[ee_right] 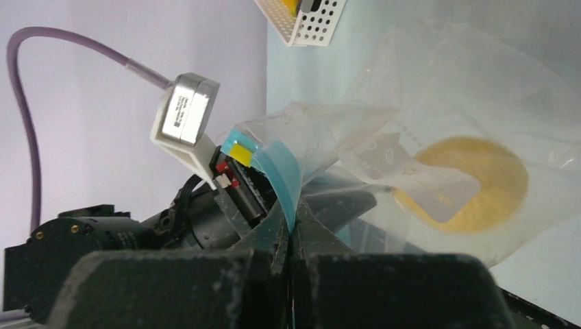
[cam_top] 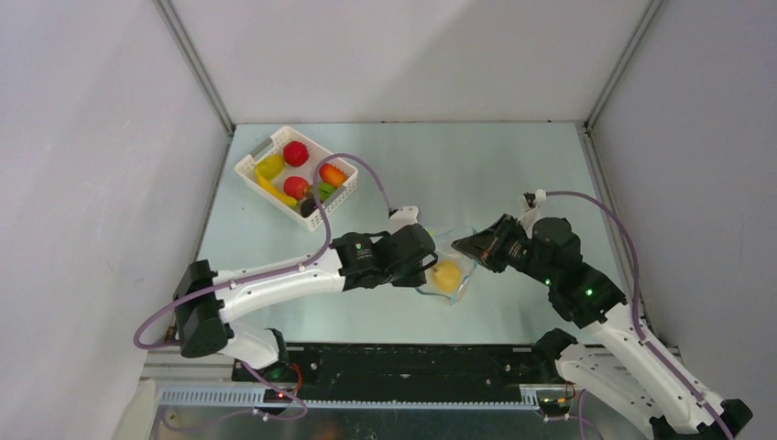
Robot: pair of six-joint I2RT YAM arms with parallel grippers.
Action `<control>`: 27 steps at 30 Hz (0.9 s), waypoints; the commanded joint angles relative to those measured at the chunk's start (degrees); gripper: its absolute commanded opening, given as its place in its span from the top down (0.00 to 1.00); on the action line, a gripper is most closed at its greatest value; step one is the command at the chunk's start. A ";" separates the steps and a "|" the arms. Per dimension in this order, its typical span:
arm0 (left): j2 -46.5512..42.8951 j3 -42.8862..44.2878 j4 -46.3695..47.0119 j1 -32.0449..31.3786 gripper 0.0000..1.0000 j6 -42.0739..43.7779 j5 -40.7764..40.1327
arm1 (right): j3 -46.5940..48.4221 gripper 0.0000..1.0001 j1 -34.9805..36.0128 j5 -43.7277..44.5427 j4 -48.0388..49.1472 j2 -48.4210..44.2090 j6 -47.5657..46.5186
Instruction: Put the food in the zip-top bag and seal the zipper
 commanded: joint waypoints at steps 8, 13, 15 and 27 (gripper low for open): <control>-4.57 7.50 -19.97 0.55 1.00 2.50 -10.75 | 6.88 1.00 -6.80 4.54 -14.30 2.65 -15.91; -7.83 9.27 -27.71 1.61 1.00 3.77 -14.70 | 17.77 1.00 -8.42 16.24 -28.81 5.26 -28.63; -8.49 10.59 -30.00 2.16 1.00 4.13 -16.50 | 19.84 1.00 -8.52 19.05 -30.94 5.61 -31.60; -4.53 15.28 -16.94 4.38 1.00 16.68 -9.14 | 16.12 0.88 -4.75 2.76 -26.09 7.41 -39.51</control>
